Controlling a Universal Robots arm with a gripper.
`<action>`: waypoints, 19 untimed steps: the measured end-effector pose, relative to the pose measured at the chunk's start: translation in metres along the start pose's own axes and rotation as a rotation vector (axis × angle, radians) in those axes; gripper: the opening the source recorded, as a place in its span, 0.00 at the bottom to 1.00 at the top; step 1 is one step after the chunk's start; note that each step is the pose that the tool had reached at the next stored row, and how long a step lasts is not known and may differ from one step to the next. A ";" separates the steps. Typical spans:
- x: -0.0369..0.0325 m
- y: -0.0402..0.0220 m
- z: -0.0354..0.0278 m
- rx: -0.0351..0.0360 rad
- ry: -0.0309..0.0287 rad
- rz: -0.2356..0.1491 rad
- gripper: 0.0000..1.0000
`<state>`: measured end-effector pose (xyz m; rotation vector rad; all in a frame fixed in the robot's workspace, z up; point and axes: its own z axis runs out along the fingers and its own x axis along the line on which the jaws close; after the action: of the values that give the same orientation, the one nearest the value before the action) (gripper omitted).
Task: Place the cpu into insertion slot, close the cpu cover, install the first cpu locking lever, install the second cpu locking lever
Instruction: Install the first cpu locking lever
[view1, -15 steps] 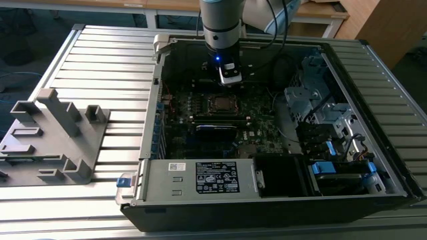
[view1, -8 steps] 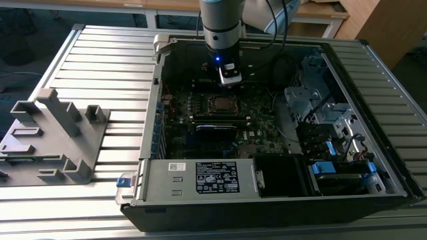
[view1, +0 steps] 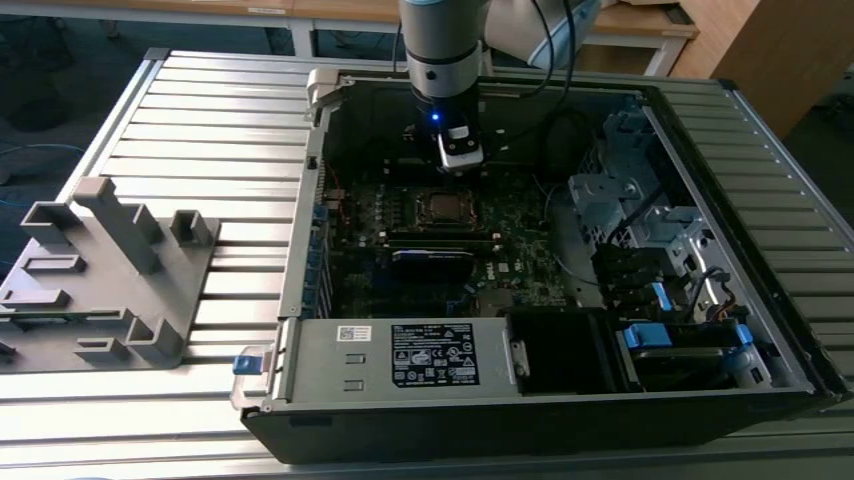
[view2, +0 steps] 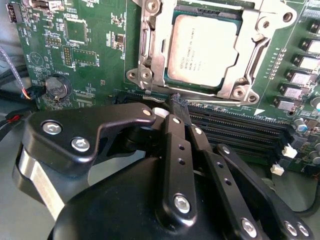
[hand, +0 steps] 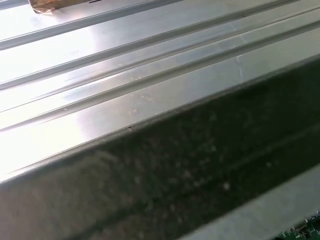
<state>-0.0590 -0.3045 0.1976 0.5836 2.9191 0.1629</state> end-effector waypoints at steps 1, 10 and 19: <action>0.0002 0.0004 0.0000 0.0000 0.0000 0.000 0.11; 0.0011 0.0008 0.0014 -0.0048 -0.0118 -0.001 0.11; 0.0013 0.0006 0.0022 0.0089 -0.0179 -0.004 0.11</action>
<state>-0.0595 -0.3033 0.1953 0.5778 2.9050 0.1435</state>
